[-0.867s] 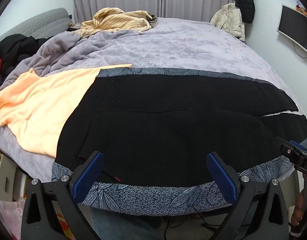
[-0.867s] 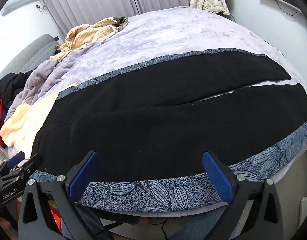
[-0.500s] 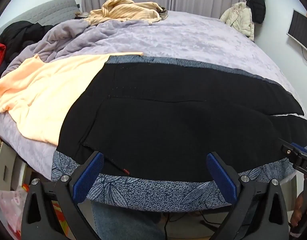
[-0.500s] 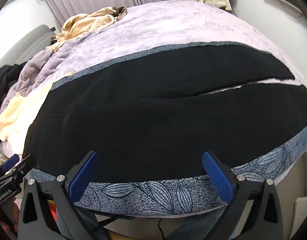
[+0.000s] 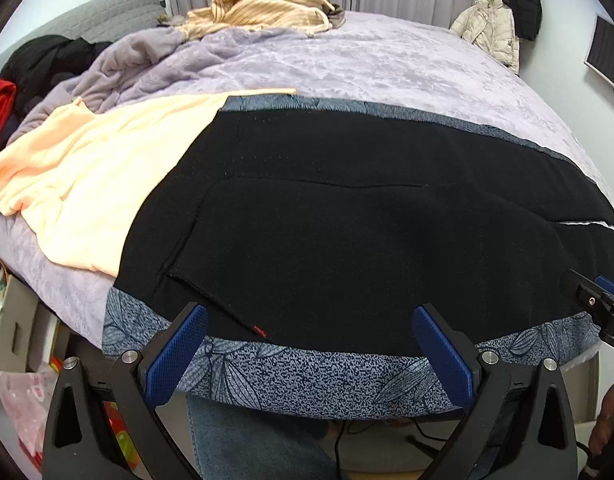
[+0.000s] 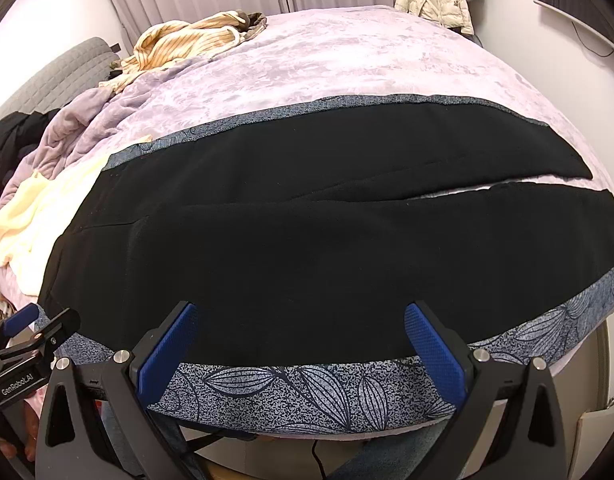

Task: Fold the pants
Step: 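Grasp the patterned waistband of the black trousers with both grippers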

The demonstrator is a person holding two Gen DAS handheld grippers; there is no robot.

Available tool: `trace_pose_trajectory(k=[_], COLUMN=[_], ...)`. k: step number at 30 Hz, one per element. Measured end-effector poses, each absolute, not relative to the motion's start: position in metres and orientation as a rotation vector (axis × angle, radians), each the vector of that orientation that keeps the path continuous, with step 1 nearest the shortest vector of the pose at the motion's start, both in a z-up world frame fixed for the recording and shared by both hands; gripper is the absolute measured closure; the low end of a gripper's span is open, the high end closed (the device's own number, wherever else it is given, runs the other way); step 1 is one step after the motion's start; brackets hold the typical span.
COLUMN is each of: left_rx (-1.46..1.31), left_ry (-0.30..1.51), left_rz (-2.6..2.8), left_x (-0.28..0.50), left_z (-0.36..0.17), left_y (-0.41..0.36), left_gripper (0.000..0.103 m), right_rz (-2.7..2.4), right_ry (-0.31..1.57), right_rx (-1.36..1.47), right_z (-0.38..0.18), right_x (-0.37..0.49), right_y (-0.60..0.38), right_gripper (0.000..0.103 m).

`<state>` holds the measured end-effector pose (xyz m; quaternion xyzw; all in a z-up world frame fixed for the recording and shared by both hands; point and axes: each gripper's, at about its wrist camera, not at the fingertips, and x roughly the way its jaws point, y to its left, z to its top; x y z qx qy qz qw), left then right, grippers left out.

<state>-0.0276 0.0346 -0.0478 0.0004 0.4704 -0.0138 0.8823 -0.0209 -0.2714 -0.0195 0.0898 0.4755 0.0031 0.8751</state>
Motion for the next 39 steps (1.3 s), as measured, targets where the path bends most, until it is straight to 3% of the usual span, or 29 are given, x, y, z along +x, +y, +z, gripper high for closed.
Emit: trace_pose_trajectory(k=[39], left_rx=[0.06], left_ry=[1.076], left_rz=[0.034], left_x=[-0.011], left_z=[-0.046], left_y=[0.019], left_gripper=[0.0], right_rz=[-0.024], right_ry=[1.018], right_rx=[0.195], right_z=[-0.028], right_x=[-0.024], right_y=[-0.273], right_gripper=[0.0])
